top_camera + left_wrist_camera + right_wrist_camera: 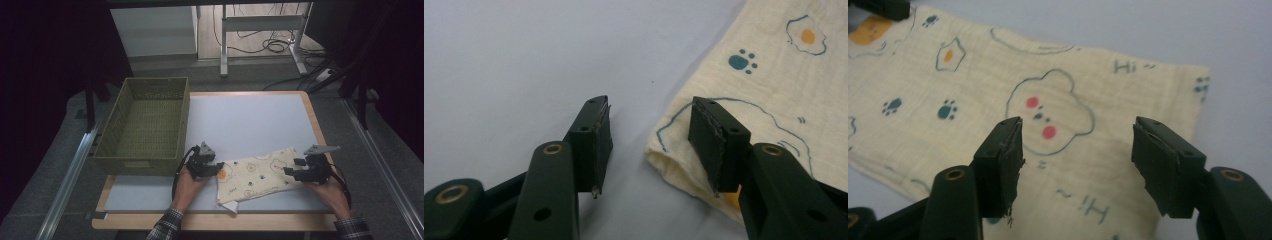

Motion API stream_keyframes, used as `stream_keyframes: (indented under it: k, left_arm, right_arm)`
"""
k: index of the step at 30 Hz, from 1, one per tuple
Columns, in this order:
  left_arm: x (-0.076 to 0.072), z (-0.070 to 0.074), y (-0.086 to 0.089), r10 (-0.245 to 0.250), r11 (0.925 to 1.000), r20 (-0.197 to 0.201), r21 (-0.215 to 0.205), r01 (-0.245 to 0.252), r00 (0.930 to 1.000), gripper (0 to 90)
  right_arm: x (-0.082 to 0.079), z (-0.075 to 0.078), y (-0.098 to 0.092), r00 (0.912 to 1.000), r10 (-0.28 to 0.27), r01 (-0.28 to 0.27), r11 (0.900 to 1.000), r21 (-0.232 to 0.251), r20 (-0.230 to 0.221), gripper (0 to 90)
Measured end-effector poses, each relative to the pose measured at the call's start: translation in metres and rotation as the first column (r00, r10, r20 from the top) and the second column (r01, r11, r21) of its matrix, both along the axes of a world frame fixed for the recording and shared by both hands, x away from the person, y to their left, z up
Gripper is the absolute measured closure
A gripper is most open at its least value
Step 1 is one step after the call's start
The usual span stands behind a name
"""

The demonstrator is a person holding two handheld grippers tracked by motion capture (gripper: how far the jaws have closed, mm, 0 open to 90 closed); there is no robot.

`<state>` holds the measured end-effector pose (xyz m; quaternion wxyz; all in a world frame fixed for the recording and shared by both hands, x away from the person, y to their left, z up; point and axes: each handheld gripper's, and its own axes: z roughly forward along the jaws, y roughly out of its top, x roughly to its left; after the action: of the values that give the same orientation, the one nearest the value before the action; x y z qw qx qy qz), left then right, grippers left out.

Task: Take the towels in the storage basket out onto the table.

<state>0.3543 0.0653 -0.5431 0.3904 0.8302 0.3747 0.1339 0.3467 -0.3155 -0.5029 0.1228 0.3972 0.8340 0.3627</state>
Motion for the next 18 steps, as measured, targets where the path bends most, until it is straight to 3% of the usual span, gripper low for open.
stream_keyframes:
  k: [1, 3, 6, 11, 18]
  left_arm:
    - [-0.001, 0.0, -0.001, 0.013, 0.9998, 0.01, 0.012, -0.013, 0.9999, 49.2]
    - [-0.001, 0.0, -0.002, 0.06, 0.9977, 0.015, 0.032, -0.06, 0.9981, 36.5]
    - [0.0, 0.0, -0.001, 0.058, 0.998, 0.008, 0.024, -0.058, 0.9983, 36.6]
    - [0.0, -0.001, -0.001, 0.057, 0.9981, 0.005, 0.022, -0.057, 0.9984, 36.6]
    - [0.001, -0.001, 0.0, 0.058, 0.9981, 0.002, 0.018, -0.058, 0.9983, 36.7]
  right_arm:
    - [-0.004, -0.001, 0.003, 1.0, 0.006, -0.006, 1.0, -0.01, 0.008, 35.8]
    - [-0.009, -0.002, 0.007, 0.9997, 0.02, -0.02, 1.0, -0.018, 0.011, 35.0]
    - [-0.014, -0.003, 0.013, 0.9994, 0.033, -0.033, 0.999, -0.013, 0.008, 34.7]
    - [-0.027, -0.001, 0.036, 0.9945, 0.103, -0.103, 0.995, -0.007, 0.019, 34.8]
    - [-0.036, -0.002, 0.068, 0.9821, 0.188, -0.188, 0.982, 0.007, 0.005, 35.8]
